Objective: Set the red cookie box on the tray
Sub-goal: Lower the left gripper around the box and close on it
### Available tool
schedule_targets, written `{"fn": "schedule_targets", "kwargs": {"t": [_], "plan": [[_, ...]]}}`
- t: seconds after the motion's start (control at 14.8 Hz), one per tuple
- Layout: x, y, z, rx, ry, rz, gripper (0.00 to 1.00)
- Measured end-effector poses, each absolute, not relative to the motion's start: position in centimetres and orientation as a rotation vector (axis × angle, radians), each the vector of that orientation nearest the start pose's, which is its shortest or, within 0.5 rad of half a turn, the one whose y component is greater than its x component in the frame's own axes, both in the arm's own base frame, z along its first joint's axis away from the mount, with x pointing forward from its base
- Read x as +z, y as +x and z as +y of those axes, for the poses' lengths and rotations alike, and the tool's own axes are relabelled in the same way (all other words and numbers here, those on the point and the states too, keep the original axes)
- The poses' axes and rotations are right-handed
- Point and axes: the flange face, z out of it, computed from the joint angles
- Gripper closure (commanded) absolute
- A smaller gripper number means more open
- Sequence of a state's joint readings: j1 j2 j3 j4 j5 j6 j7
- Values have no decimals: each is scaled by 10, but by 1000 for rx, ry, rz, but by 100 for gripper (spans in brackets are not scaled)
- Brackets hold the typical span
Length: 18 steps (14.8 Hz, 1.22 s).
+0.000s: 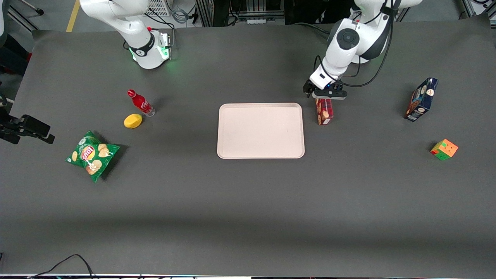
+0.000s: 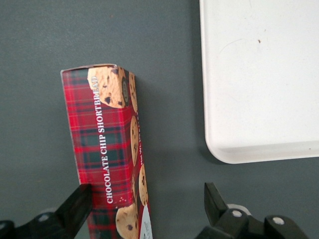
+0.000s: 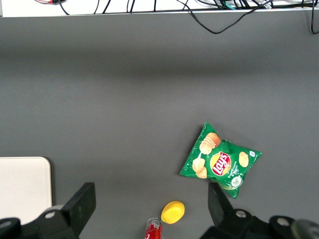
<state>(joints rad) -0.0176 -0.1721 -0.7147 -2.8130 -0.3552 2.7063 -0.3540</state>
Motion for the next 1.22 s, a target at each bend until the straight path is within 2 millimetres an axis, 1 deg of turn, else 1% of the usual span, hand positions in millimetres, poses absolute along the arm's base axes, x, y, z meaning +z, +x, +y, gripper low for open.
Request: {"fn": "schedule_targets", "kwargs": {"t": [0.2, 0.41, 0.54, 0.81, 1.22], "plan": [[245, 296, -229, -24, -3196, 107, 0], [245, 303, -218, -27, -3195, 131, 0], [245, 305, -215, -22, -3194, 137, 0], [243, 303, -214, 8, -3187, 138, 0], [233, 295, -208, 47, -3175, 139, 0]]}}
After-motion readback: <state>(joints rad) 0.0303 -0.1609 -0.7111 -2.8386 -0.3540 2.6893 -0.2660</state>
